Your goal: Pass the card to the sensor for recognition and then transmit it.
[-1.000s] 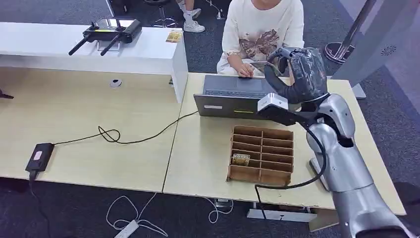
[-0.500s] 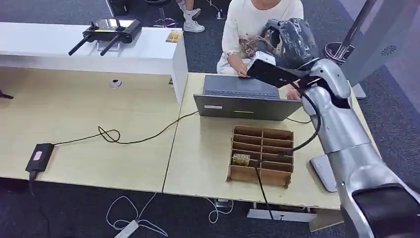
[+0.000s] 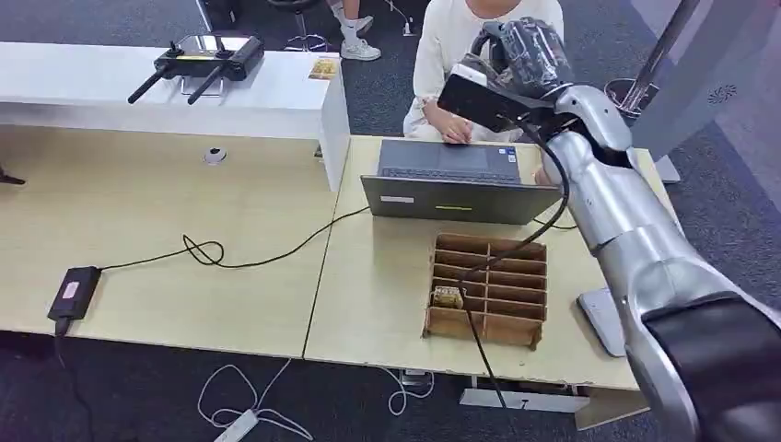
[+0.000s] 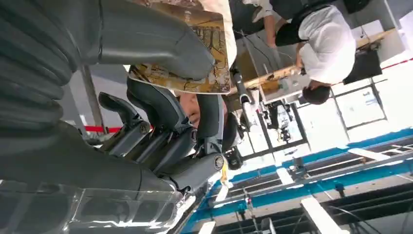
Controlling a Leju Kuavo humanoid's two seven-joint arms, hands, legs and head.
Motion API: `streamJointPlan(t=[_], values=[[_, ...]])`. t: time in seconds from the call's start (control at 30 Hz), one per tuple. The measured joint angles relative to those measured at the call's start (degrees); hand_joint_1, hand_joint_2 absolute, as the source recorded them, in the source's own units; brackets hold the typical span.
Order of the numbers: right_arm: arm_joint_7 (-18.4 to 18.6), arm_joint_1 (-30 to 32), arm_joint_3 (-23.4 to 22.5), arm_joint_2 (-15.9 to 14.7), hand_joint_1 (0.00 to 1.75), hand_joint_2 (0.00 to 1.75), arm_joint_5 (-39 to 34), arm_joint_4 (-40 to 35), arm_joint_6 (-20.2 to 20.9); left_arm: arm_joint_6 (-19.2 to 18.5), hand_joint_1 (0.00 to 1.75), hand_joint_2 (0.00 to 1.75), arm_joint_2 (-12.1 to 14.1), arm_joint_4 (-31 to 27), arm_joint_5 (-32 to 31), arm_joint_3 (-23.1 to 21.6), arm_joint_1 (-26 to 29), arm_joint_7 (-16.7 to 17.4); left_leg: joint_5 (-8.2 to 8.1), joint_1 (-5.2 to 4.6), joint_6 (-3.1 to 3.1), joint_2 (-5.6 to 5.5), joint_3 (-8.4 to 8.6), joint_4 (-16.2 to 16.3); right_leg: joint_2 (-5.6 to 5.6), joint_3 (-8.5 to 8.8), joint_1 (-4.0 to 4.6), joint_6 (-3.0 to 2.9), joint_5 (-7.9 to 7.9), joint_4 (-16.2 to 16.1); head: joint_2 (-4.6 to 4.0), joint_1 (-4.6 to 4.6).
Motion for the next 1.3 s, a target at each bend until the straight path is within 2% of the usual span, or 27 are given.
streamJointPlan(t=[0.03,0.07,0.1,0.13,0.17,0.2,0.33,0.53,1.3], values=[[-0.5,-0.2,-0.3,-0.6,1.75,1.75,-0.3,0.5,0.6,5.1,0.00,1.75,0.7,0.3,10.1,3.5,0.8,9.2,-0.03,0.18,-0.03,0.04,0.03,0.0,0.01,0.11,0.15,-0.03,0.03,-0.1,0.00,0.24],[-0.2,-0.6,-0.5,-0.8,1.75,1.75,0.0,1.1,1.2,9.2,0.00,1.75,0.4,0.7,17.2,7.0,1.6,15.6,-0.04,0.16,-0.03,0.26,0.03,0.0,0.17,-0.01,0.13,-0.18,0.13,-0.1,0.00,0.20],[0.5,-0.8,-0.7,-1.3,1.75,1.75,0.4,1.6,1.8,13.8,0.00,1.75,0.1,0.9,21.5,9.9,1.9,19.7,-0.04,0.17,-0.02,0.49,-0.07,0.0,0.35,-0.12,0.14,-0.20,0.18,-0.1,0.00,0.20],[1.3,-1.2,-0.7,-1.3,1.75,1.75,0.6,2.2,2.8,22.2,0.00,1.75,-0.1,0.9,23.2,11.9,1.8,20.8,-0.07,0.33,-0.07,0.64,-0.16,0.1,0.50,-0.20,0.31,-0.24,0.27,-0.2,0.00,0.31],[1.8,-1.7,-0.7,-1.1,1.75,1.75,0.5,2.9,3.7,27.1,0.00,1.75,0.2,0.9,21.5,13.9,1.3,20.4,-0.08,0.35,-0.07,0.75,-0.15,0.1,0.53,-0.21,0.39,-0.31,0.34,-0.3,0.00,0.42],[2.4,-2.1,-0.7,-1.0,1.75,1.75,0.5,3.6,4.6,29.9,0.00,1.75,0.1,0.9,19.6,15.9,0.8,20.1,-0.07,0.35,-0.08,0.74,-0.13,0.1,0.51,-0.22,0.39,-0.26,0.36,-0.2,0.00,0.31],[3.8,-3.2,-0.7,-0.6,1.75,1.75,0.3,5.9,6.9,26.7,0.00,1.75,0.4,0.9,18.3,21.3,-0.4,19.4,0.04,0.58,-0.26,0.75,-0.09,0.0,0.52,-0.22,0.60,-0.30,0.38,-0.1,0.00,0.31],[4.6,-4.2,-1.0,-0.6,1.75,1.75,-0.1,7.9,7.7,26.5,0.00,1.75,-0.4,0.9,19.6,25.9,-0.4,18.4,0.11,0.76,-0.38,0.78,-0.10,0.0,0.56,-0.26,0.78,-0.49,0.51,-0.2,0.00,0.35],[6.6,-4.4,-2.5,-2.7,1.75,1.75,0.9,8.6,7.8,25.5,0.00,1.75,-0.4,0.9,15.8,26.7,-0.5,18.0,0.16,0.86,-0.45,0.80,-0.10,0.0,0.59,-0.26,0.86,-0.53,0.53,-0.2,0.00,0.37]])
